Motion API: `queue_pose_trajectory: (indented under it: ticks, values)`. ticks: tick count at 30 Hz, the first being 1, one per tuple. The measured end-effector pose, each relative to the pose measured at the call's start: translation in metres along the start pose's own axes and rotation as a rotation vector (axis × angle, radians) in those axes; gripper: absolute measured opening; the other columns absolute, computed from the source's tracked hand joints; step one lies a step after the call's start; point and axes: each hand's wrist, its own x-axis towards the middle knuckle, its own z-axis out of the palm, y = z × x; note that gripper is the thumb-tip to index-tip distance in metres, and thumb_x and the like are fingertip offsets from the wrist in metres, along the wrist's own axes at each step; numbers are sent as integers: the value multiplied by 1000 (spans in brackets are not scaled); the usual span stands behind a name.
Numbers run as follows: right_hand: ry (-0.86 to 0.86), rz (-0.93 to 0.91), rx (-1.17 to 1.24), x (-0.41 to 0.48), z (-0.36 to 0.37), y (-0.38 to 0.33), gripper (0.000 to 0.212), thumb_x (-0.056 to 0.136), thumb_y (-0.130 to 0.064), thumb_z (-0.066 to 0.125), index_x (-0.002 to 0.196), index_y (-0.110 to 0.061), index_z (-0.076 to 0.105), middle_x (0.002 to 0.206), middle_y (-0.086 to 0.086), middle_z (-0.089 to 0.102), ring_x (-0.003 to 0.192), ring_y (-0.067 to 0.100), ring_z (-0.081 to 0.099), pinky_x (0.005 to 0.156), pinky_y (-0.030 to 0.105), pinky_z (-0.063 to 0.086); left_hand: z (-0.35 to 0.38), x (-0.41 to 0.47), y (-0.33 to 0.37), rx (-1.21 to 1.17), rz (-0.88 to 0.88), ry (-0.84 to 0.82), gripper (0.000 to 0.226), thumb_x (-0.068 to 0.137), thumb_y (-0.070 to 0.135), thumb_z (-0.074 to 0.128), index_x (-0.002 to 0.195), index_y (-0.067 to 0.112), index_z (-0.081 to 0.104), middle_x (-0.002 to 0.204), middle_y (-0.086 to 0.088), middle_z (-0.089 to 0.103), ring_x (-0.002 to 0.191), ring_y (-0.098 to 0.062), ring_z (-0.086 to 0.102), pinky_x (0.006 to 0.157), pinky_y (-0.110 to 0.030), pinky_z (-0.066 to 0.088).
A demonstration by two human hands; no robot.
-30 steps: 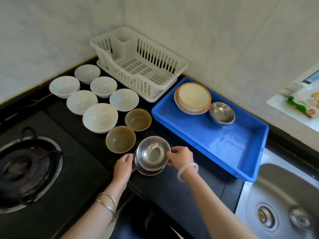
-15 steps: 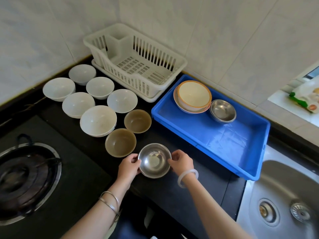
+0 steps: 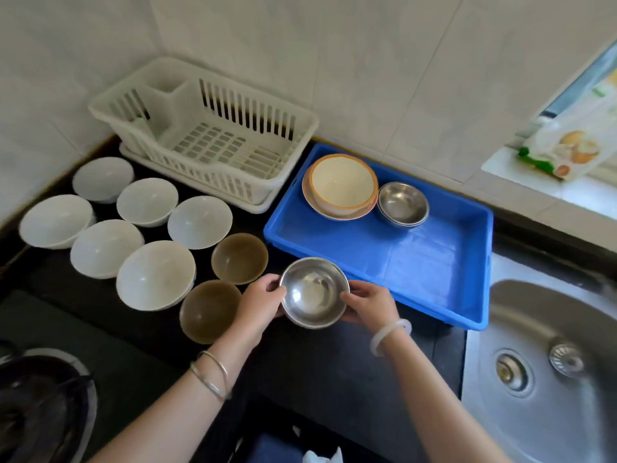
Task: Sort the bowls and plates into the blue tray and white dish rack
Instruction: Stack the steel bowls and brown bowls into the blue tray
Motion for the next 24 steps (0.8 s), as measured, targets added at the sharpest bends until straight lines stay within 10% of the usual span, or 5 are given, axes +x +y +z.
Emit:
queue_pose_trajectory:
  ticks: [13, 24]
  values:
    - [203, -60, 135, 78, -144, -98, 15, 84, 1, 60, 94, -7, 65, 71, 9, 65, 46, 10, 66, 47, 17, 53, 153, 54, 128, -241, -4, -212, 13, 92, 8, 52, 102, 4, 59, 106, -11, 61, 92, -20, 61, 65, -21, 55]
    - [331, -49, -53, 169, -181, -123, 11, 80, -8, 64, 83, -13, 74, 66, -1, 67, 66, 15, 68, 84, 36, 57, 234, 133, 160, 229, 93, 6, 14, 89, 5, 47, 89, 6, 61, 98, -19, 64, 96, -37, 62, 86, -45, 54]
